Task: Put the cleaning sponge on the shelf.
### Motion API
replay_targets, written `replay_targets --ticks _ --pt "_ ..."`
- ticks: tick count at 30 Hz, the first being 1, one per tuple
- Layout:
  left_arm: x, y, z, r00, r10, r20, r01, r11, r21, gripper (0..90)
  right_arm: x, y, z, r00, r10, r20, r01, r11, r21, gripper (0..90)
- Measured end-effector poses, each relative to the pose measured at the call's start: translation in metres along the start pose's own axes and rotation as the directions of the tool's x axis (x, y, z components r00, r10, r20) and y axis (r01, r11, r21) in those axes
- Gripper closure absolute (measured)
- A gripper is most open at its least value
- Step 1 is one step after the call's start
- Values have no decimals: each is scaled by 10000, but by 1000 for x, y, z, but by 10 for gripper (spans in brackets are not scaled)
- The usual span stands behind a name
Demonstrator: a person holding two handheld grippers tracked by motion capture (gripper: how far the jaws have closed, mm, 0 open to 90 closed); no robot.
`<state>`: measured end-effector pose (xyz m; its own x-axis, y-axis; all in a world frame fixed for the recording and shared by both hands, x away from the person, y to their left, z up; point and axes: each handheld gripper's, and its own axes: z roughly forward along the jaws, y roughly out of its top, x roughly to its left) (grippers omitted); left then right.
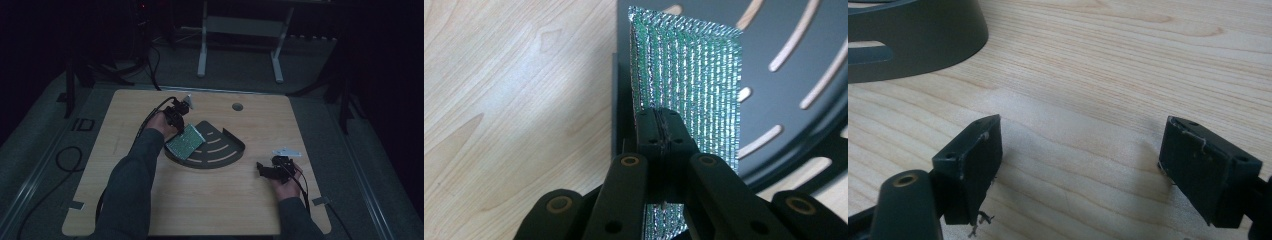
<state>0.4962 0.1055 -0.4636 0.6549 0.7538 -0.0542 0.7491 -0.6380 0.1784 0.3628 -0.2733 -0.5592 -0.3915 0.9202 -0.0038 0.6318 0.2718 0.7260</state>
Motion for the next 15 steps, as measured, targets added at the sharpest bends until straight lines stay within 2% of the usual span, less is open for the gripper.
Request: replay_targets --ticks 7,15 --pt "-1 1 7 9995 108 -302 -104 9998 140 900 0 0 0 10000 -2 0 2 10000 1 170" --pt "-2 0 5 9996 106 -265 -105 9999 58 895 0 0 0 10000 1 -2 -1 10000 2 170"
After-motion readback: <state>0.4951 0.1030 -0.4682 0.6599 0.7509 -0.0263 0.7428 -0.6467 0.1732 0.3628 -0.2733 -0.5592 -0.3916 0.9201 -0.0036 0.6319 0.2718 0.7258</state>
